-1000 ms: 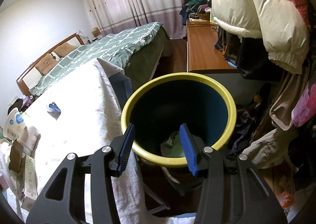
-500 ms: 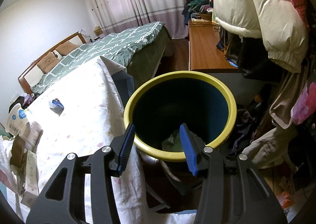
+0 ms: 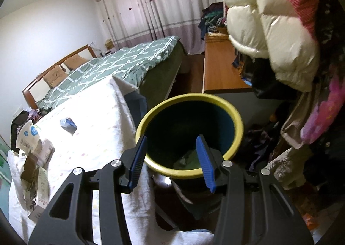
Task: Collect trash
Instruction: 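Carry the milk carton over the bin and open the left tool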
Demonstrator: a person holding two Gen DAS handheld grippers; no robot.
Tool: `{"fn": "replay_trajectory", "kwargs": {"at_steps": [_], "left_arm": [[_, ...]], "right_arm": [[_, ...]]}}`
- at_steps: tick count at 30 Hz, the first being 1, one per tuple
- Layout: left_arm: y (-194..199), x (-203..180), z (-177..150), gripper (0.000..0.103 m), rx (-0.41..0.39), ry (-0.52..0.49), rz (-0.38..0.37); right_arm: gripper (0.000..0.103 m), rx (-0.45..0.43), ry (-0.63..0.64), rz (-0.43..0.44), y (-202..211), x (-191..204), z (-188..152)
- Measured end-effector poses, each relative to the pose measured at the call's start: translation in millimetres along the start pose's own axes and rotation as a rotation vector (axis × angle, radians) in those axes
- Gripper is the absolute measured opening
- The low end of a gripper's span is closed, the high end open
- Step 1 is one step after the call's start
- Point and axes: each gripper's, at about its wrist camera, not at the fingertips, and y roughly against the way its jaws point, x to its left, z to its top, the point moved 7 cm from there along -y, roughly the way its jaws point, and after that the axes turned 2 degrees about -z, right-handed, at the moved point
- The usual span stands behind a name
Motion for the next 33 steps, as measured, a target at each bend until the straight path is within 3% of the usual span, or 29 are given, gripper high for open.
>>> {"fn": "replay_trajectory", "kwargs": {"at_steps": [3, 9, 13, 18, 22, 27, 30, 33], "left_arm": [[2, -26, 31, 0.05, -0.039, -0.035, -0.069], [-25, -116, 79, 0.05, -0.08, -0.126, -0.235], [-61, -204, 88, 0.05, -0.032, -0.167, -0.401], [-123, -302, 79, 0.05, 0.058, -0.219, -0.495], [-182, -361, 62, 0.05, 0.15, -0.234, -0.522], [-240, -403, 40, 0.05, 0.23, -0.233, -0.514], [-274, -418, 25, 0.051, 0.283, -0.227, -0.472], [-288, -415, 19, 0.072, 0.29, -0.214, -0.435]], "right_arm": [[0.046, -0.022, -0.005, -0.016, 10, -11, 3], [0.046, -0.047, -0.027, -0.052, 20, -38, 7], [0.046, -0.049, -0.048, -0.051, 22, -52, 4], [0.046, -0.048, -0.057, -0.048, 23, -63, 0], [0.046, -0.038, -0.067, -0.053, 21, -73, -5], [0.046, -0.019, -0.097, -0.081, 15, -93, -12], [0.046, 0.0, -0.11, -0.088, 9, -101, -16], [0.046, 0.013, -0.117, -0.088, 6, -104, -18]]}}
